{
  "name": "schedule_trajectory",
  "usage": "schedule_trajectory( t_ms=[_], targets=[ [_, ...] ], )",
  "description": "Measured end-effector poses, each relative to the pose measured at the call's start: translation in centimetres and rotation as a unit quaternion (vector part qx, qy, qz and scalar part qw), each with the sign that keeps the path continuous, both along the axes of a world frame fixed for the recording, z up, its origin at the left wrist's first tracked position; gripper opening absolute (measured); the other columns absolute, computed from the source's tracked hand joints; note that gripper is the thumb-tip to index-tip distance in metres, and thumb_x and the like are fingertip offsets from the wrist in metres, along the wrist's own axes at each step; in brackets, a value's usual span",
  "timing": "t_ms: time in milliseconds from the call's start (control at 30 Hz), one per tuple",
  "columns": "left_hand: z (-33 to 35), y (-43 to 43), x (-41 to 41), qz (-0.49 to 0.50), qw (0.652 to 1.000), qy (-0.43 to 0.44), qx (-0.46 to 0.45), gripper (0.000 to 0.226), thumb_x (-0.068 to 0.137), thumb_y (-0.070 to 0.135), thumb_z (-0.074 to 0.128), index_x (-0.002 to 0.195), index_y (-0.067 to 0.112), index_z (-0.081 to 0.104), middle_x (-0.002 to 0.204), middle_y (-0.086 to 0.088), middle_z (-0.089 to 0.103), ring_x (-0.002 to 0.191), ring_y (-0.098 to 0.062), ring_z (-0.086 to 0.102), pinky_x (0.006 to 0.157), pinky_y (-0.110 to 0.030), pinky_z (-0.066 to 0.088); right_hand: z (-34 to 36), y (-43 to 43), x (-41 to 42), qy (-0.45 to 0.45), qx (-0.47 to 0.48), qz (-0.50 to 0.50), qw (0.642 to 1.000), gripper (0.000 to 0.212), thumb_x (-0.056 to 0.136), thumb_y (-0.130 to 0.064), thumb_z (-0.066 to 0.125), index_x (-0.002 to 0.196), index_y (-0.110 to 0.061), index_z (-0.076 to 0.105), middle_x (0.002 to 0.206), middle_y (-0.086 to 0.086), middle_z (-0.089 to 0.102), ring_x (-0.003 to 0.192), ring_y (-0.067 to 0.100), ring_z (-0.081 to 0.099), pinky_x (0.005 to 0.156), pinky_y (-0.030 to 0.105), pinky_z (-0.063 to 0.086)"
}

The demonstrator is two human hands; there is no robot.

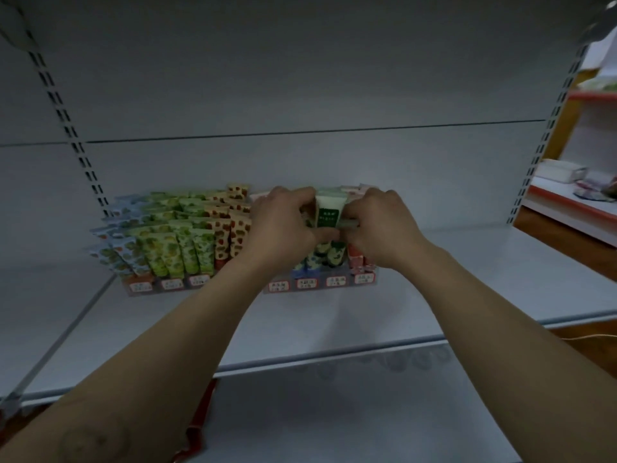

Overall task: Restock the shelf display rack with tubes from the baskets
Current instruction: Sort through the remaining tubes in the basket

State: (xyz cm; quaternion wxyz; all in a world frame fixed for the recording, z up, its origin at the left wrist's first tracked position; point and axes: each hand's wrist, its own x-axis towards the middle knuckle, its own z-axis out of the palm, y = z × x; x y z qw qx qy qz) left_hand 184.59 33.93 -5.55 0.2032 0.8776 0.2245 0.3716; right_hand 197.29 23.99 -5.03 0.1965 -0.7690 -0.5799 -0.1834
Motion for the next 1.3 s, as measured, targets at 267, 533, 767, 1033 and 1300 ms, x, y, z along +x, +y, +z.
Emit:
schedule_trajectory(
  t_ms=[267, 533, 767, 1033, 1300],
  targets=[
    [-0.7, 0.8, 0.2, -0.038, 0.997, -0.069, -0.022, 0.033, 0.059, 0.041, 0.085, 0.077, 0.033, 0.058, 0.088, 0.002, 0.063, 0.083, -0.013, 0.058, 0.071, -0.033, 0.049, -0.6, 0.5, 0.3, -0.031, -0.046, -0.003, 0.998, 0.027, 0.087, -0.030, 0.058, 0.108, -0.019, 0.071, 0.114, 0.012, 0.062, 0.104, 0.031, 0.055, 0.085, 0.035, 0.045],
    [0.5, 0.9, -0.4, -0.072, 0.982, -0.150, -0.094, 0.027, 0.066, 0.024, 0.085, 0.082, 0.023, 0.063, 0.080, 0.007, 0.070, 0.077, -0.011, 0.066, 0.071, -0.034, 0.056, -0.5, 1.1, -0.1, -0.124, -0.048, 0.006, 0.991, 0.024, 0.088, -0.030, 0.055, 0.107, -0.018, 0.064, 0.113, 0.008, 0.066, 0.103, 0.030, 0.059, 0.087, 0.036, 0.042],
    [0.6, 0.6, -0.5, -0.077, 0.975, -0.172, -0.120, 0.029, 0.068, 0.018, 0.084, 0.088, 0.015, 0.063, 0.084, 0.006, 0.071, 0.079, -0.008, 0.068, 0.074, -0.031, 0.058, 0.0, 1.3, -0.3, -0.114, -0.067, -0.030, 0.991, 0.025, 0.090, -0.031, 0.054, 0.113, -0.025, 0.061, 0.111, 0.002, 0.065, 0.099, 0.024, 0.061, 0.066, 0.028, 0.036],
    [1.4, 0.8, -0.2, -0.080, 0.977, -0.161, -0.111, 0.028, 0.070, 0.017, 0.083, 0.080, 0.019, 0.057, 0.081, 0.001, 0.068, 0.077, -0.013, 0.067, 0.069, -0.035, 0.057, 1.6, 2.1, -0.5, -0.067, -0.139, -0.062, 0.986, 0.027, 0.084, -0.028, 0.067, 0.105, -0.012, 0.065, 0.105, 0.009, 0.062, 0.095, 0.026, 0.058, 0.067, 0.028, 0.038],
    [2.2, 1.3, -0.5, -0.041, 0.984, -0.133, -0.108, 0.029, 0.074, 0.020, 0.080, 0.085, 0.010, 0.055, 0.079, -0.001, 0.069, 0.071, -0.011, 0.068, 0.064, -0.035, 0.057, 1.2, 2.4, -0.8, -0.122, -0.130, -0.082, 0.981, 0.015, 0.090, -0.017, 0.060, 0.103, -0.014, 0.064, 0.104, 0.006, 0.062, 0.095, 0.024, 0.059, 0.065, 0.026, 0.033]
  ],
)
